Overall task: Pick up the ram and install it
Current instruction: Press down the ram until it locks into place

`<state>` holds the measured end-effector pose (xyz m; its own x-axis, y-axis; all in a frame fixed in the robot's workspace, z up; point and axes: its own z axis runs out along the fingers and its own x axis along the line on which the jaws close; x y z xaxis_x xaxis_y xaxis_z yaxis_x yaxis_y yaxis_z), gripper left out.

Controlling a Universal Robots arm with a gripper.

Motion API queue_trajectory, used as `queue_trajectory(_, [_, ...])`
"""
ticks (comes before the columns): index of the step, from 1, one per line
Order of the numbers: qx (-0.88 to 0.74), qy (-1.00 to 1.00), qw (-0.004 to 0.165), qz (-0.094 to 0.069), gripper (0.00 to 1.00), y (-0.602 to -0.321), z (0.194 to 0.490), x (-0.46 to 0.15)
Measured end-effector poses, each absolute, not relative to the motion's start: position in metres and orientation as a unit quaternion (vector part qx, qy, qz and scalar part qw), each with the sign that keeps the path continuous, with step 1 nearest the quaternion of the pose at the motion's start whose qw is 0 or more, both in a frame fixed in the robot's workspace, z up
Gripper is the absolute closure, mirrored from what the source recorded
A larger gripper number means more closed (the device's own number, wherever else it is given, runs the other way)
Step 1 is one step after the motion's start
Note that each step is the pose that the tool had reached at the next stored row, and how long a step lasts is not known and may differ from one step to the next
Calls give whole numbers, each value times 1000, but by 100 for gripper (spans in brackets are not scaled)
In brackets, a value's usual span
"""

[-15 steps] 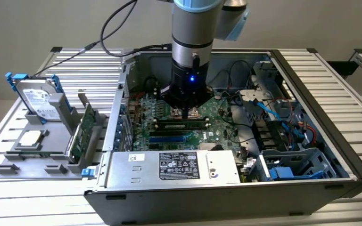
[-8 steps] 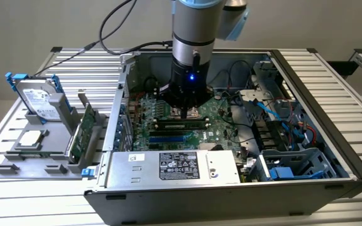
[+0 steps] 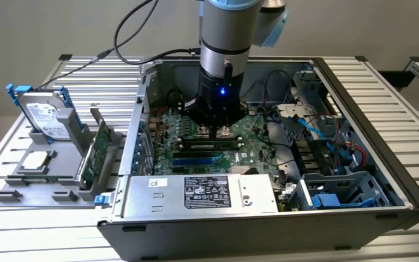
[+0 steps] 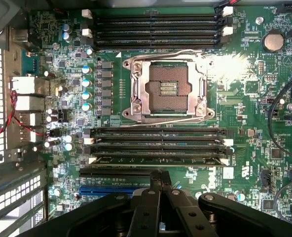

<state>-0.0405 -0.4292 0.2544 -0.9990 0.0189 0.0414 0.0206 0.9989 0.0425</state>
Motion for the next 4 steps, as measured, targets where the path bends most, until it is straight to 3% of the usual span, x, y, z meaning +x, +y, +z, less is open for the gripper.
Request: queue_trajectory(4, [-10, -1000, 21, -21, 89, -429, 254, -40])
